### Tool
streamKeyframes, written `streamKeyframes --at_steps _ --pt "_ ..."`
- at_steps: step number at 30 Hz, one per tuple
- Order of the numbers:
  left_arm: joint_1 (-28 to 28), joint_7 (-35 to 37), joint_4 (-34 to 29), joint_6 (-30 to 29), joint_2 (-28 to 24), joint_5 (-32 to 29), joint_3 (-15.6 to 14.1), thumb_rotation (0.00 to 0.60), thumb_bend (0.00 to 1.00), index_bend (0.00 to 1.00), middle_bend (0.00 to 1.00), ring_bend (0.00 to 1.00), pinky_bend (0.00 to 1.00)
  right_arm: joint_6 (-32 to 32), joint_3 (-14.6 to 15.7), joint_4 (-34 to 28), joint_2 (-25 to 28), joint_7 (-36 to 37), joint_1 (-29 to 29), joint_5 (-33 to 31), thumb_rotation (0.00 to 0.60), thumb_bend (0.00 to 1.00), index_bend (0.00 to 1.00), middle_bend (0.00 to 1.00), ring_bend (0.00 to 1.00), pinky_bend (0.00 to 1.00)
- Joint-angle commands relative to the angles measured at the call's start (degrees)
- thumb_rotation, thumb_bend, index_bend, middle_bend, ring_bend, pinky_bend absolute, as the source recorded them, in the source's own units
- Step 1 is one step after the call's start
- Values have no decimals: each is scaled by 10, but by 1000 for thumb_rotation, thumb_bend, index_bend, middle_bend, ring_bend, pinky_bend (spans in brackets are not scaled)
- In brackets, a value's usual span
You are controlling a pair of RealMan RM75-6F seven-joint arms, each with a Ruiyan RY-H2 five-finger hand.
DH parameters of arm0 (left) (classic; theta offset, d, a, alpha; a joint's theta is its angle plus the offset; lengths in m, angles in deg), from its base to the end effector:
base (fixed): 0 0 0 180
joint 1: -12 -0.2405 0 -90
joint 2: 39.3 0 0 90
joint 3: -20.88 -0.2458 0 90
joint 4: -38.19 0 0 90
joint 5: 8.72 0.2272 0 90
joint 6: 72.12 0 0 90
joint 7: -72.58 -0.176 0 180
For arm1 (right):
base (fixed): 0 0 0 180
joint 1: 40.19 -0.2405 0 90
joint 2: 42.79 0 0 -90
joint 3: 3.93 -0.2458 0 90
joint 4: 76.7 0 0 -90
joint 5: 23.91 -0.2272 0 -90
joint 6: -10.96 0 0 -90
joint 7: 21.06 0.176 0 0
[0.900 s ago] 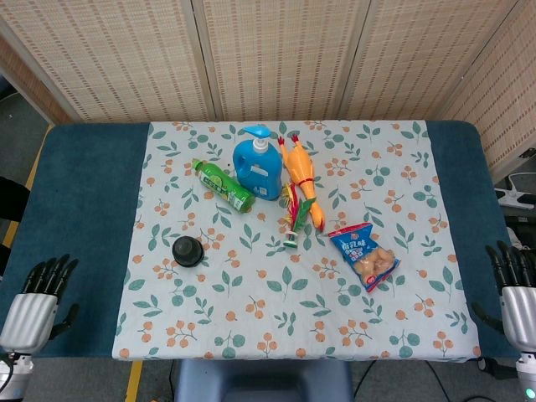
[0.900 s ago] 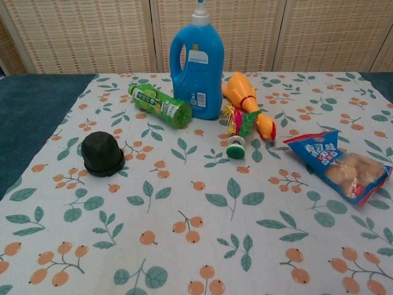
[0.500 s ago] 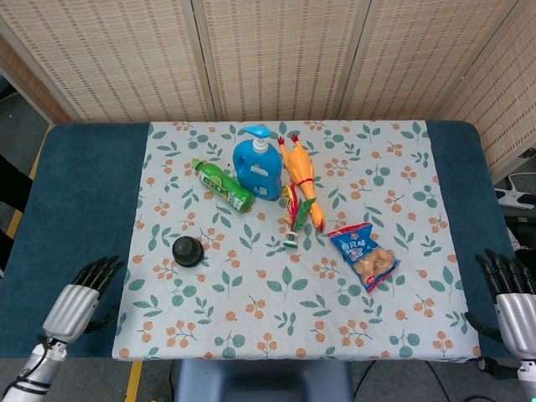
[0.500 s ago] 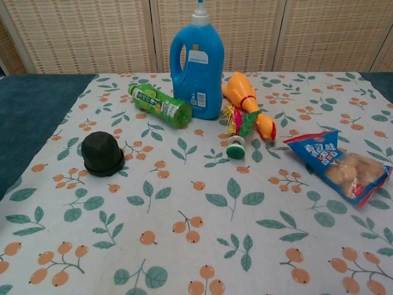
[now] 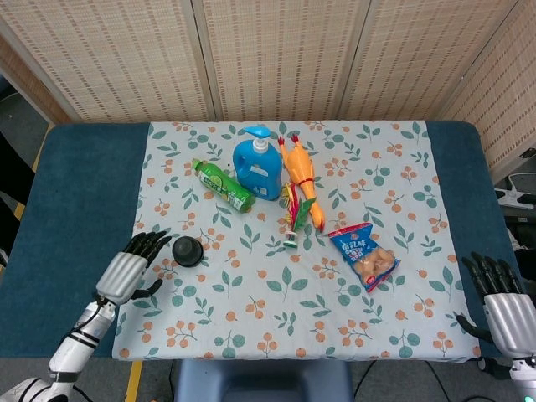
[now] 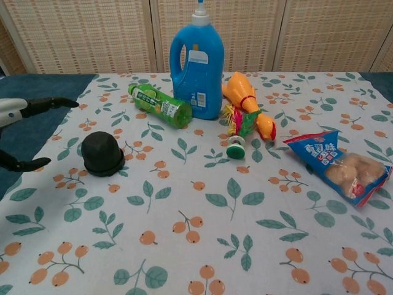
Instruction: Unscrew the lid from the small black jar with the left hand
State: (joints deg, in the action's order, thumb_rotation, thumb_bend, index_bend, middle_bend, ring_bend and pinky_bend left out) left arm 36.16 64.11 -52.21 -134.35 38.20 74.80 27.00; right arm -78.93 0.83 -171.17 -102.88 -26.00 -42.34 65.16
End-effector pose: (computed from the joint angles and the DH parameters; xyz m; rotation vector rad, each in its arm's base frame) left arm -0.2137 0.3006 0.0129 -1.8034 -0.9588 -0.9486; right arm -0.3142 -0.1684 0.1468 1.4639 -0.8553 0.7732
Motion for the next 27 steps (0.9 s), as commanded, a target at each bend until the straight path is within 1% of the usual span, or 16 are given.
streamKeyframes --at_steps 1,6,12,16,19,21,27 --pt "46 -143 -3 53 36 -90 23 600 354 0 0 0 52 6 0 -1 1 -3 0 5 600 64 0 0 0 0" --pt "77 -212 21 77 64 -156 35 600 353 0 0 0 54 6 0 -5 4 -1 5 15 600 64 0 0 0 0" --pt "123 -308 -17 116 39 -260 41 600 354 0 0 0 54 -20 -1 -9 5 -13 20 36 600 65 0 0 0 0" --pt "161 -370 -35 132 32 -349 32 600 353 0 0 0 58 -16 -2 -11 6 -13 23 39 600 65 0 0 0 0" --pt "187 -398 -34 132 42 -396 24 600 354 0 0 0 62 -9 -2 -12 7 -13 22 39 600 65 0 0 0 0" --pt "198 -402 -32 131 49 -408 21 600 353 0 0 0 69 -8 -4 -13 8 -13 23 39 600 65 0 0 0 0" --pt "226 -387 -23 132 62 -413 21 600 356 0 0 0 81 4 -5 -15 7 -19 22 39 600 65 0 0 0 0"
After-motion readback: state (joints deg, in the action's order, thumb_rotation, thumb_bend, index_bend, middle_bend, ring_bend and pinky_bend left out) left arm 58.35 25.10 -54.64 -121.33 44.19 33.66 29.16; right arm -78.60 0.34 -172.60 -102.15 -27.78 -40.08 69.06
